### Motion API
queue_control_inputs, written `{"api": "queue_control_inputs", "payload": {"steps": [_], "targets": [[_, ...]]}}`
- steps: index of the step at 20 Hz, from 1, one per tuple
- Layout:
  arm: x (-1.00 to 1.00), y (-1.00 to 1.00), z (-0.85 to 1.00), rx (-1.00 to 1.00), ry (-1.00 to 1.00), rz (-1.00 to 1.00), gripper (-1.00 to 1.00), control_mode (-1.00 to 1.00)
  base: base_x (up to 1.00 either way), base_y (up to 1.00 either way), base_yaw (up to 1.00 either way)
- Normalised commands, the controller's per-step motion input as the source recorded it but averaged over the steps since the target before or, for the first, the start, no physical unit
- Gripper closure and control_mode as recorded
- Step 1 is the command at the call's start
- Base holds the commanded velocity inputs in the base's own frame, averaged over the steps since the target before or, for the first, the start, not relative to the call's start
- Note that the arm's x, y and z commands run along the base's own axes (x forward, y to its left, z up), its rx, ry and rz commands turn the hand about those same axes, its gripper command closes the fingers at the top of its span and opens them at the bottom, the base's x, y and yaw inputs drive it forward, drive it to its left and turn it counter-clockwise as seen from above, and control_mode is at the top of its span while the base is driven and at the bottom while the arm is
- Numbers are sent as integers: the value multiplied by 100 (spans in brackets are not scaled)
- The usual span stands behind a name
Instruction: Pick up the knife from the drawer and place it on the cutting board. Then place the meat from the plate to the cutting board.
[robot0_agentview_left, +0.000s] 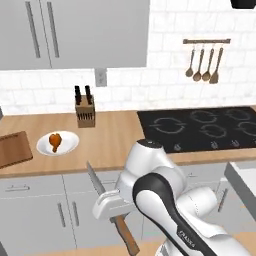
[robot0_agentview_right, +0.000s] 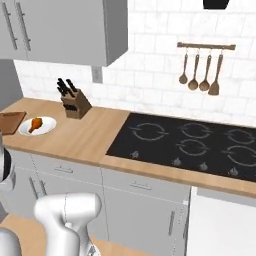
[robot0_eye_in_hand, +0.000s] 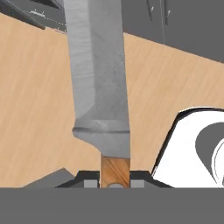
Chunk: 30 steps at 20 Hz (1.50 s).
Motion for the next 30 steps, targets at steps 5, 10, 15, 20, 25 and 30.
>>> {"api": "queue_control_inputs", "payload": {"steps": [5,10,15,20,25,30], "targets": [[0,0,0,0,0,0,100,100,48,100,-1],[0,0,0,0,0,0,100,100,72,62,-10],[0,0,0,0,0,0,100,100,31,62,-12],[0,0,0,0,0,0,100,100,23,47,-7],[0,0,0,0,0,0,100,100,50,7,-3],[25,0,-1,0,3,0,100,-100,6,0,0]]}}
